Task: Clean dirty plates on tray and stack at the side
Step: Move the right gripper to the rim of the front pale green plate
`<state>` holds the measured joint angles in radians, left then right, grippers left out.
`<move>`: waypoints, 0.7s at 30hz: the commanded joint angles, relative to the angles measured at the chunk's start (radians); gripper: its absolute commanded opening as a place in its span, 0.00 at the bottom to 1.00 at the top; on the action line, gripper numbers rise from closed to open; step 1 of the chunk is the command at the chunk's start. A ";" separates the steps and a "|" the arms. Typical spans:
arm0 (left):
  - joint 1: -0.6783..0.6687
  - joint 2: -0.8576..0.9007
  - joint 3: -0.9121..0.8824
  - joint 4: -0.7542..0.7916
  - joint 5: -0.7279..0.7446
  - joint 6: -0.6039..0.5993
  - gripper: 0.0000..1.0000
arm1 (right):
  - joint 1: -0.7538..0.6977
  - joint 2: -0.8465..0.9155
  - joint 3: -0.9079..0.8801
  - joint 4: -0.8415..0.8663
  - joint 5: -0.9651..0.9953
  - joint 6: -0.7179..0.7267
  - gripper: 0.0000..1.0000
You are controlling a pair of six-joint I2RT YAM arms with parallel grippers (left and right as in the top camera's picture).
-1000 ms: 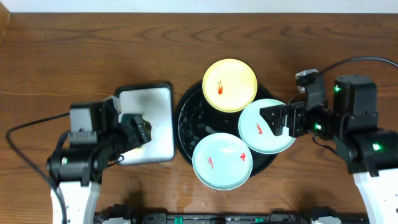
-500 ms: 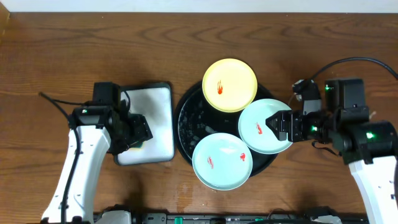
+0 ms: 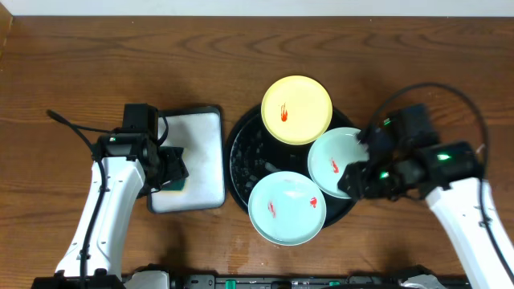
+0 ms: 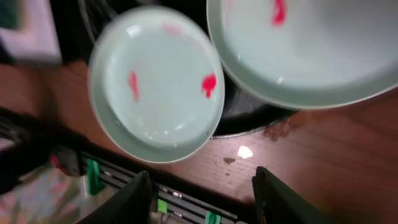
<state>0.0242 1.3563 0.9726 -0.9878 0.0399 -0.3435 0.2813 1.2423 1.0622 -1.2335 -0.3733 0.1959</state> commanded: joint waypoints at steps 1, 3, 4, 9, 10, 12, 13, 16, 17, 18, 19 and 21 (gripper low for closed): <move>-0.001 0.003 -0.009 -0.001 -0.022 -0.013 0.75 | 0.072 0.026 -0.111 0.043 0.003 0.080 0.50; -0.001 0.003 -0.009 -0.001 -0.022 -0.013 0.75 | 0.120 0.037 -0.184 0.112 0.017 0.131 0.48; -0.001 0.003 -0.009 -0.001 -0.022 -0.013 0.75 | 0.133 0.042 -0.208 0.136 0.039 0.158 0.48; -0.001 0.003 -0.009 -0.001 -0.022 -0.013 0.75 | 0.195 0.080 -0.322 0.353 0.092 0.200 0.53; -0.001 0.003 -0.009 -0.001 -0.022 -0.013 0.75 | 0.206 0.087 -0.340 0.401 0.092 0.200 0.51; -0.001 0.003 -0.009 -0.001 -0.022 -0.013 0.75 | 0.227 0.104 -0.365 0.475 0.093 0.201 0.49; -0.001 0.003 -0.009 -0.002 -0.022 -0.013 0.75 | 0.236 0.114 -0.375 0.499 0.093 0.201 0.48; -0.001 0.003 -0.009 -0.003 -0.022 -0.013 0.75 | 0.257 0.159 -0.404 0.550 0.121 0.251 0.42; -0.001 0.003 -0.009 -0.005 -0.022 -0.013 0.75 | 0.260 0.173 -0.407 0.550 0.140 0.267 0.37; -0.001 0.003 -0.009 -0.006 -0.022 -0.013 0.75 | 0.261 0.188 -0.408 0.548 0.156 0.272 0.30; -0.001 0.003 -0.009 -0.006 -0.022 -0.013 0.75 | 0.261 0.202 -0.408 0.549 0.159 0.272 0.26; -0.001 0.003 -0.009 -0.006 -0.022 -0.013 0.75 | 0.261 0.211 -0.408 0.552 0.159 0.278 0.11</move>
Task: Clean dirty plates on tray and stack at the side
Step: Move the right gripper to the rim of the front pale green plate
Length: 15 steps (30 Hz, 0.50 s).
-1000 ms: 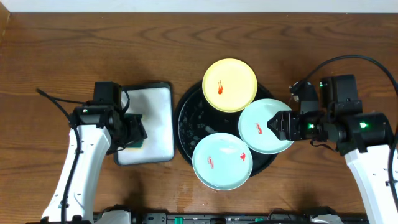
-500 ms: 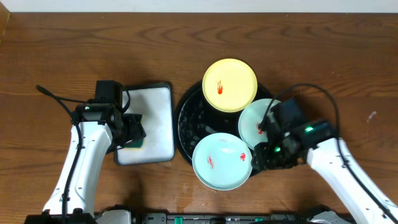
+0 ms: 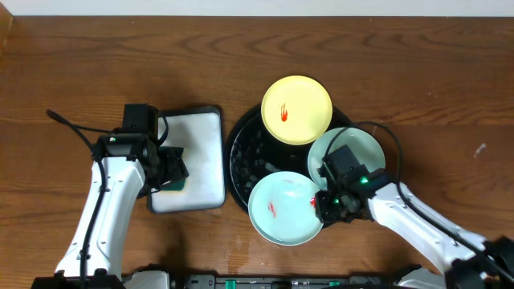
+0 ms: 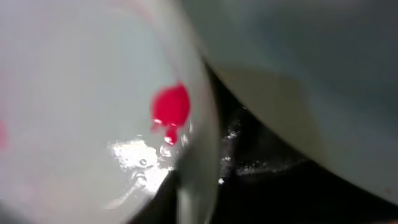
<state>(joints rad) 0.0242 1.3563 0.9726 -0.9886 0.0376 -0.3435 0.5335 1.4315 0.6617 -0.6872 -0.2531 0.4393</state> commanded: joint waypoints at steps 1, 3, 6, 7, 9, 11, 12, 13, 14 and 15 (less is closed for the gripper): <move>-0.001 0.003 -0.009 -0.005 -0.019 -0.013 0.75 | 0.008 0.021 -0.007 0.011 0.039 0.035 0.03; -0.001 0.003 -0.009 -0.005 -0.019 -0.013 0.75 | 0.008 0.012 -0.004 0.023 0.039 0.035 0.01; -0.001 0.003 -0.009 -0.005 -0.019 -0.013 0.75 | 0.008 -0.010 0.011 0.056 0.040 0.024 0.01; -0.001 0.003 -0.009 -0.005 -0.019 -0.013 0.75 | 0.008 -0.020 0.019 0.075 0.040 0.006 0.01; -0.001 0.003 -0.009 -0.005 -0.019 -0.013 0.75 | 0.008 -0.039 0.034 0.118 0.060 -0.029 0.01; -0.001 0.003 -0.009 -0.005 -0.019 -0.013 0.75 | 0.008 -0.055 0.044 0.171 0.112 -0.069 0.01; -0.001 0.003 -0.009 -0.005 -0.019 -0.013 0.76 | 0.008 -0.059 0.045 0.203 0.145 -0.092 0.01; -0.001 0.003 -0.009 -0.005 -0.019 -0.013 0.75 | 0.008 -0.059 0.045 0.232 0.173 -0.114 0.01; -0.001 0.003 -0.009 -0.005 -0.019 -0.013 0.75 | 0.008 -0.058 0.044 0.258 0.194 -0.140 0.01; -0.001 0.003 -0.009 -0.005 -0.019 -0.013 0.75 | 0.008 -0.053 0.044 0.284 0.216 -0.169 0.01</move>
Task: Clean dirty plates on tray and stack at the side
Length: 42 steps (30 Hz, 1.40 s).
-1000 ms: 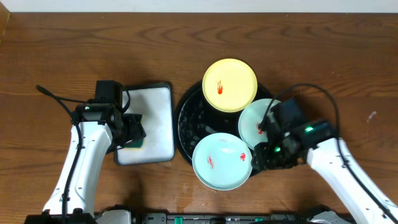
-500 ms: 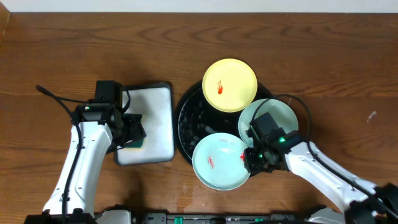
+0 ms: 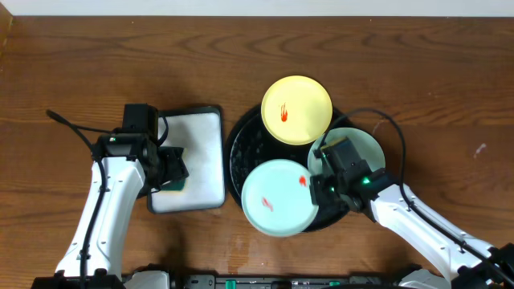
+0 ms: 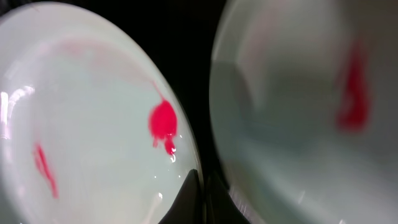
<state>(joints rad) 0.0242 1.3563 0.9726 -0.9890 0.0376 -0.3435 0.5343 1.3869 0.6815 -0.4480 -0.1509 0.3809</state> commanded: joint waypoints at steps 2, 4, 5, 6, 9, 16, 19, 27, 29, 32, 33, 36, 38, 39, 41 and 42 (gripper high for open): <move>-0.001 0.003 -0.009 -0.005 -0.019 -0.013 0.75 | 0.007 -0.001 0.024 0.086 0.144 -0.161 0.01; -0.002 0.003 -0.009 -0.005 -0.019 -0.013 0.75 | 0.007 0.011 0.024 0.127 0.167 -0.211 0.01; -0.001 0.003 -0.009 -0.005 -0.019 -0.013 0.75 | 0.008 0.018 0.024 0.149 0.171 -0.233 0.01; -0.001 0.003 -0.009 -0.004 -0.019 -0.013 0.75 | 0.008 0.026 0.024 0.175 0.169 -0.256 0.01; -0.001 0.003 -0.009 -0.005 -0.019 -0.013 0.75 | 0.014 0.048 0.024 0.221 0.161 -0.266 0.01; -0.001 0.003 -0.009 -0.012 -0.019 -0.013 0.75 | 0.049 0.068 0.024 0.228 0.108 -0.266 0.02; -0.001 0.003 -0.009 -0.012 -0.019 -0.013 0.75 | 0.057 0.066 0.026 0.228 0.104 -0.266 0.21; -0.001 0.003 -0.009 -0.018 -0.019 -0.013 0.76 | 0.055 0.012 0.086 0.047 0.041 -0.150 0.33; -0.001 0.003 -0.009 -0.019 -0.020 -0.013 0.76 | 0.055 -0.005 0.102 -0.032 -0.006 -0.121 0.34; -0.001 0.003 -0.009 -0.019 -0.020 -0.013 0.80 | 0.055 -0.015 0.105 -0.150 -0.076 -0.035 0.34; -0.001 0.003 -0.009 -0.019 -0.020 -0.013 0.80 | 0.055 -0.012 0.103 -0.184 -0.081 -0.003 0.34; -0.001 0.003 -0.009 -0.019 -0.020 -0.013 0.80 | 0.056 0.010 0.080 -0.217 -0.079 0.027 0.36; -0.001 0.003 -0.009 -0.014 -0.020 -0.013 0.81 | 0.056 0.042 0.049 -0.188 -0.045 0.034 0.37; -0.001 0.003 -0.009 -0.011 -0.020 -0.013 0.81 | 0.056 0.058 0.042 -0.171 -0.038 0.034 0.37; -0.001 0.003 -0.009 -0.007 -0.020 -0.013 0.81 | 0.056 0.100 0.038 -0.134 -0.034 0.030 0.36; -0.001 0.003 -0.009 -0.007 -0.020 -0.013 0.81 | 0.056 0.119 0.038 -0.111 -0.034 0.030 0.36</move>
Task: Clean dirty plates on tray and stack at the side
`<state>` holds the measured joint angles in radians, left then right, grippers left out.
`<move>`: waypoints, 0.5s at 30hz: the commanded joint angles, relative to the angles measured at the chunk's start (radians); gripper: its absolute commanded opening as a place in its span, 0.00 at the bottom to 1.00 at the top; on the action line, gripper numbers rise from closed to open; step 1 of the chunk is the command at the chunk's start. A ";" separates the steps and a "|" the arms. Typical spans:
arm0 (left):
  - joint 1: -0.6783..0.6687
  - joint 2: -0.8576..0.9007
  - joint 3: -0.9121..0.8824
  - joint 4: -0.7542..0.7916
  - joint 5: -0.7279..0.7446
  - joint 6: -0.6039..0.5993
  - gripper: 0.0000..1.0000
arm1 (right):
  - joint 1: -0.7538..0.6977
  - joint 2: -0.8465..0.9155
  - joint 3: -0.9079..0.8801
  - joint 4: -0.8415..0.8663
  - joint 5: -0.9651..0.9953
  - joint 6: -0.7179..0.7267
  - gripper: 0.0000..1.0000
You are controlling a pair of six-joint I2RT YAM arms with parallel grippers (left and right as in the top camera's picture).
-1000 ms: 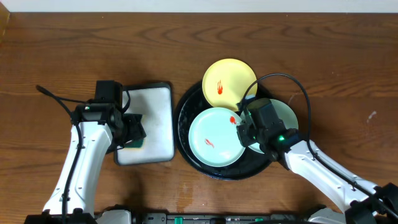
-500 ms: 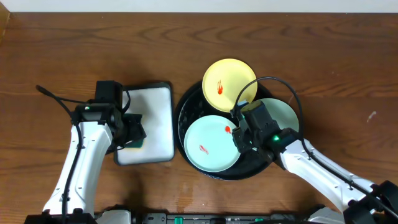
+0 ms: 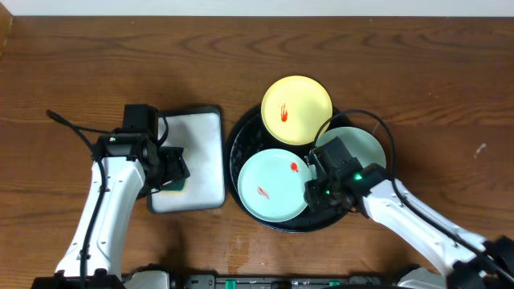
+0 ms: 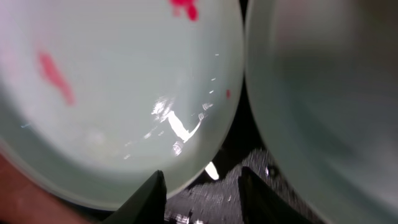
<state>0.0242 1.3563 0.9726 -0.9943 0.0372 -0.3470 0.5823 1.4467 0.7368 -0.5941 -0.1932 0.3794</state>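
Observation:
A black round tray [image 3: 241, 152] holds three stained plates. A yellow plate [image 3: 297, 110] with a red smear sits at the back. A pale green plate [image 3: 273, 185] with two red marks lies at the front left and fills the left of the right wrist view [image 4: 118, 93]. A second pale green plate [image 3: 361, 144] lies at the right, partly under my right arm. My right gripper [image 4: 202, 199] is open low over the tray floor [image 4: 230, 186], between the two green plates, with its left finger at the front plate's rim. My left gripper [image 3: 173, 170] rests over a green sponge [image 3: 180, 187].
A white rectangular tray [image 3: 197, 156] lies left of the black tray, with the sponge at its left edge. Bare wooden table [image 3: 434, 88] spreads to the right and behind. A black cable [image 3: 68, 124] trails from the left arm.
My right gripper, then shut on the front green plate's right rim, is now open and off it. The plate has moved back, from overhanging the tray's front edge to lying inside the tray.
First my right gripper hung open over the table right of the tray, and the front green plate overhung the tray's front edge. Then it was at that plate's right rim, then shut on it with the plate further left. Now the plate lies inside the tray, let go. The left arm stayed still.

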 commanded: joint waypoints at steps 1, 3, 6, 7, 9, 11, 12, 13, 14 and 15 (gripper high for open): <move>-0.001 0.003 -0.009 -0.002 -0.020 -0.010 0.81 | 0.008 0.078 -0.017 0.062 0.009 0.031 0.36; -0.001 0.003 -0.009 -0.002 -0.020 -0.010 0.81 | 0.008 0.112 -0.017 0.115 0.009 0.031 0.23; -0.001 0.003 -0.009 -0.002 -0.020 -0.010 0.81 | 0.001 0.136 -0.017 0.132 0.038 0.032 0.11; -0.001 0.003 -0.009 -0.002 -0.020 -0.010 0.81 | -0.003 0.138 -0.017 0.135 0.060 0.032 0.01; -0.001 0.003 -0.009 -0.002 -0.020 -0.010 0.81 | -0.016 0.138 -0.017 0.146 0.125 0.051 0.01; -0.001 0.003 -0.009 -0.002 -0.020 -0.010 0.81 | -0.027 0.137 -0.017 0.176 0.145 0.051 0.01; -0.001 0.003 -0.009 -0.002 -0.020 -0.010 0.81 | -0.032 0.137 -0.017 0.195 0.145 0.051 0.01; -0.001 0.003 -0.009 -0.002 -0.020 -0.010 0.81 | -0.037 0.137 -0.017 0.222 0.145 0.051 0.01; -0.001 0.003 -0.009 -0.002 -0.020 -0.010 0.81 | -0.040 0.137 -0.017 0.245 0.145 0.051 0.01; -0.001 0.003 -0.009 -0.002 -0.024 -0.010 0.81 | -0.043 0.137 -0.017 0.272 0.144 0.051 0.01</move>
<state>0.0242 1.3563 0.9726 -0.9947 0.0376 -0.3470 0.5537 1.5661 0.7250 -0.3664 -0.1059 0.4370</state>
